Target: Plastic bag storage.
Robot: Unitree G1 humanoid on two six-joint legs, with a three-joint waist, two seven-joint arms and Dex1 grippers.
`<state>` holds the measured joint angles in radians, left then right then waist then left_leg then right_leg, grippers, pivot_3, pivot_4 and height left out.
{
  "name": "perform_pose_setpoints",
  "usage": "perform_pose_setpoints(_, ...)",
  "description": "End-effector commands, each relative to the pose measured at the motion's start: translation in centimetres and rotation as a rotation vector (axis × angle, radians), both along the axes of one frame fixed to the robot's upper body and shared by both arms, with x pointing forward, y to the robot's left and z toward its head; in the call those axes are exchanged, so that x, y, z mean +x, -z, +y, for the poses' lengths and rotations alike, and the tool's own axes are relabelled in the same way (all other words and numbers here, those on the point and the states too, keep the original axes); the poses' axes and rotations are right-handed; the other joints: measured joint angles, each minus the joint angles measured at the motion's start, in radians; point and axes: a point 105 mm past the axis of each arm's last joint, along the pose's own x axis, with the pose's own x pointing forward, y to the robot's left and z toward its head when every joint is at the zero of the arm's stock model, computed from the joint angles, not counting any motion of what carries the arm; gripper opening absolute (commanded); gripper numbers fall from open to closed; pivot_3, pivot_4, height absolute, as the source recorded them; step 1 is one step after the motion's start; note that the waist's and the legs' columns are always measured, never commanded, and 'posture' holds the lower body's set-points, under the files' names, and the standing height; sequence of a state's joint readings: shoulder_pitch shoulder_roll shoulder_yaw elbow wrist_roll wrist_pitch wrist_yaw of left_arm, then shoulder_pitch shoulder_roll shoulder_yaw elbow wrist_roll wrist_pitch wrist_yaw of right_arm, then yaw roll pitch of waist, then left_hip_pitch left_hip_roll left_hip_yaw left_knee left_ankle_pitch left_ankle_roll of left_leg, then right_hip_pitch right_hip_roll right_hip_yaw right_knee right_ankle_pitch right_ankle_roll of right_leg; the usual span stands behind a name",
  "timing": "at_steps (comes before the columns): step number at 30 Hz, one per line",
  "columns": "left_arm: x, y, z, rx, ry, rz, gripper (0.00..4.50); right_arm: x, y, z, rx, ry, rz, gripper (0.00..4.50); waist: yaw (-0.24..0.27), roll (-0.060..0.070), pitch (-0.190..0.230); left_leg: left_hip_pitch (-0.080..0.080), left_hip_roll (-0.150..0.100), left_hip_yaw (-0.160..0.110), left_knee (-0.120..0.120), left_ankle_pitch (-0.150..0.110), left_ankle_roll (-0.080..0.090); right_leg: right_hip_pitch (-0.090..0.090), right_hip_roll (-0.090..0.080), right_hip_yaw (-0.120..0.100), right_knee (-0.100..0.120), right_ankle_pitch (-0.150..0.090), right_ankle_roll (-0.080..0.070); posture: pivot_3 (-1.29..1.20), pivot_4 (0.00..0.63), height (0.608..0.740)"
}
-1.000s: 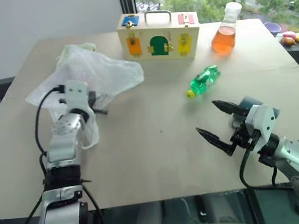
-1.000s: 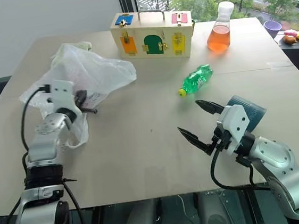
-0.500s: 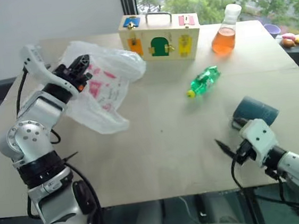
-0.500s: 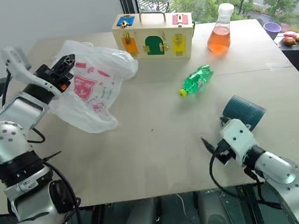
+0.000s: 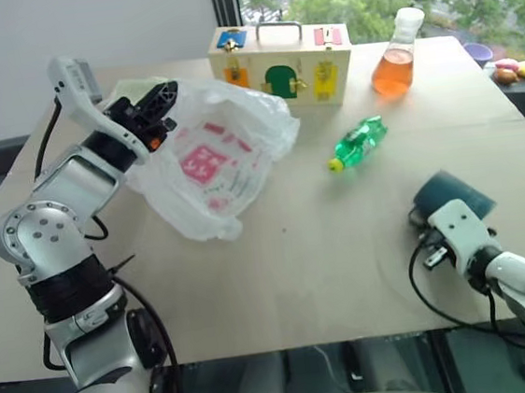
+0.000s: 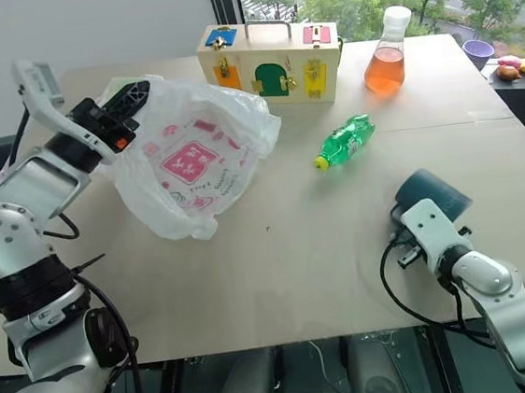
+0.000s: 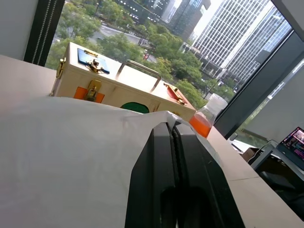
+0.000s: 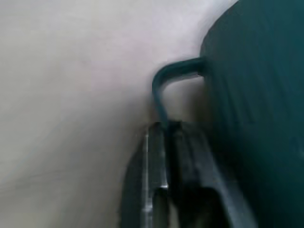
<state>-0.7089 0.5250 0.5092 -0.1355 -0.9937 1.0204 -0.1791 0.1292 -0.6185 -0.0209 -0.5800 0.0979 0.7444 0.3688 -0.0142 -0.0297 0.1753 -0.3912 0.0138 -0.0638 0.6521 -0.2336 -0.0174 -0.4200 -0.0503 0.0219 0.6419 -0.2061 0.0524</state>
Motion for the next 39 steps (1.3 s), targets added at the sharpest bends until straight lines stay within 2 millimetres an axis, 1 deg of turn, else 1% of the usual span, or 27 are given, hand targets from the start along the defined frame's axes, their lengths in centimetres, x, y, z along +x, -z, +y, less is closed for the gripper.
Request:
perform_pose_setpoints(1,-1.1,-0.9,-0.2,0.018,0.016,-0.048,0.00,-0.2,-0.6,0.9,0.021,-0.095,0.007,0.05,0.000,0.000,0.000,0.000,0.000,0.000,0.000,0.000,0.000,0.000,0.000,0.000,0.000,0.000,0.000,0.00,0.150,0.740)
perform_pose_setpoints(3,-1.3,-0.8,-0.5,0.022,0.029,-0.040,0.00,-0.5,-1.7,2.6,0.069,-0.199,-0.006,0.05,0.000,0.000,0.000,0.000,0.000,0.000,0.000,0.000,0.000,0.000,0.000,0.000,0.000,0.000,0.000,0.00,0.150,0.740)
perform_pose_setpoints(5,-1.4,-0.6,-0.7,0.034,0.043,-0.032,0.00,-1.0,-3.6,4.9,0.153,-0.326,-0.033,0.05,-0.005,0.000,0.000,0.001,0.000,0.000,0.000,0.000,0.000,0.000,0.000,0.000,0.000,0.000,0.000,0.00,0.150,0.740)
perform_pose_setpoints(7,-1.3,-0.6,-1.1,0.037,0.057,-0.026,0.00,-1.9,-5.8,7.9,0.242,-0.487,-0.044,0.05,-0.006,0.000,0.001,0.001,0.001,0.000,0.000,0.000,0.000,0.000,0.001,0.000,0.000,0.000,0.001,0.00,0.150,0.740)
perform_pose_setpoints(8,-1.3,-0.7,-1.5,0.033,0.074,-0.022,0.00,-2.4,-6.7,9.5,0.282,-0.577,-0.036,0.05,-0.006,0.000,0.001,0.001,0.001,0.000,0.000,0.000,0.000,0.000,0.001,0.000,0.000,0.000,0.001,0.00,0.150,0.740)
perform_pose_setpoints(10,-1.4,-1.0,-2.6,0.035,0.118,-0.023,0.00,-3.3,-7.9,11.6,0.322,-0.722,-0.007,0.05,-0.005,0.000,0.002,0.001,0.001,0.000,0.000,0.000,0.000,0.000,0.001,0.000,0.000,0.001,0.001,0.00,0.150,0.740)
perform_pose_setpoints(13,-1.7,-1.7,-4.5,0.017,0.192,-0.028,0.00,-4.1,-8.8,13.6,0.351,-0.887,0.050,0.05,0.005,-0.001,0.002,0.001,0.001,-0.002,0.000,0.000,0.000,0.001,0.001,-0.002,0.000,0.001,0.001,0.00,0.150,0.740)
perform_pose_setpoints(15,-2.3,-2.3,-5.5,0.020,0.246,-0.038,0.00,-3.8,-9.2,14.6,0.343,-0.940,0.046,0.05,0.006,-0.001,0.002,0.000,-0.001,-0.004,0.000,0.000,0.000,0.002,0.000,-0.004,-0.001,0.001,0.001,0.00,0.150,0.740)
perform_pose_setpoints(17,-2.6,-2.8,-5.9,0.023,0.266,-0.044,0.00,-3.3,-9.5,15.2,0.337,-0.965,0.042,0.05,0.002,-0.001,0.002,-0.001,-0.001,-0.004,0.000,0.000,0.000,0.002,-0.001,-0.004,-0.002,0.002,0.000,0.00,0.150,0.740)
perform_pose_setpoints(20,-2.6,-3.2,-5.8,0.005,0.270,-0.040,0.00,-2.1,-9.9,15.9,0.308,-0.983,0.018,0.05,0.001,-0.001,0.002,-0.001,-0.001,-0.005,0.000,0.000,0.000,0.002,-0.001,-0.004,-0.002,0.002,-0.001,0.00,0.150,0.740)
perform_pose_setpoints(24,-2.8,-1.2,-6.3,0.003,0.290,0.027,0.00,-0.4,-10.3,17.9,0.301,-1.006,0.013,0.05,-0.005,0.000,0.003,0.000,-0.001,-0.004,-0.001,0.000,0.000,0.002,-0.001,-0.003,-0.001,0.002,-0.001,0.00,0.150,0.740)
perform_pose_setpoints(27,-3.2,-0.4,-6.9,0.013,0.320,0.054,0.00,1.3,-9.5,19.7,0.273,-0.997,0.041,0.05,-0.005,0.000,0.003,0.000,-0.001,-0.004,-0.001,0.000,0.000,0.001,-0.001,-0.003,-0.001,0.003,-0.003,0.00,0.150,0.740)
perform_pose_setpoints(29,-3.6,0.0,-7.3,0.027,0.350,0.073,0.00,2.5,-9.2,21.0,0.275,-0.982,0.046,0.05,-0.005,0.000,0.003,0.000,-0.001,-0.004,-0.001,0.000,0.000,0.001,-0.001,-0.003,-0.001,0.003,-0.003,0.00,0.150,0.740)
perform_pose_setpoints(31,-4.2,0.5,-7.8,0.047,0.387,0.089,0.00,4.8,-9.2,22.2,0.231,-0.924,-0.014,0.05,-0.003,0.000,0.003,-0.001,-0.001,-0.004,-0.001,0.000,0.000,0.000,-0.001,-0.003,-0.001,0.003,-0.003,0.00,0.150,0.740)
perform_pose_setpoints(33,-4.6,0.6,-8.0,0.047,0.406,0.096,0.00,6.6,-9.2,23.2,0.192,-0.882,-0.069,0.05,-0.004,0.000,0.003,-0.001,-0.001,-0.004,-0.001,0.000,0.000,0.000,-0.001,-0.003,-0.001,0.003,-0.003,0.00,0.150,0.740)
perform_pose_setpoints(34,-4.7,0.5,-8.1,0.042,0.410,0.097,0.00,7.3,-9.3,24.0,0.164,-0.886,-0.123,0.05,-0.003,0.000,0.003,-0.001,-0.001,-0.004,-0.001,0.000,0.000,-0.001,-0.001,-0.003,-0.001,0.003,-0.003,0.00,0.150,0.740)
perform_pose_setpoints(36,-4.8,0.6,-8.2,0.037,0.411,0.101,0.00,8.0,-9.5,25.5,0.141,-0.903,-0.196,0.05,-0.002,0.000,0.003,-0.002,-0.001,-0.004,-0.001,0.000,0.000,-0.001,-0.001,-0.003,-0.001,0.003,-0.003,0.00,0.150,0.740)
perform_pose_setpoints(37,-4.8,0.7,-8.3,0.035,0.409,0.103,0.00,9.0,-9.3,26.5,0.131,-0.870,-0.227,0.05,-0.002,0.000,0.003,-0.002,-0.001,-0.004,-0.002,0.000,0.000,-0.001,-0.001,-0.003,-0.001,0.003,-0.003,0.00,0.150,0.740)
perform_pose_setpoints(39,-4.5,0.9,-8.2,0.025,0.384,0.110,0.00,9.5,-8.9,28.5,0.147,-0.898,-0.225,0.05,-0.009,0.000,0.003,-0.002,-0.001,-0.004,-0.002,0.000,0.000,-0.001,-0.001,-0.003,-0.001,0.003,-0.003,0.00,0.150,0.740)
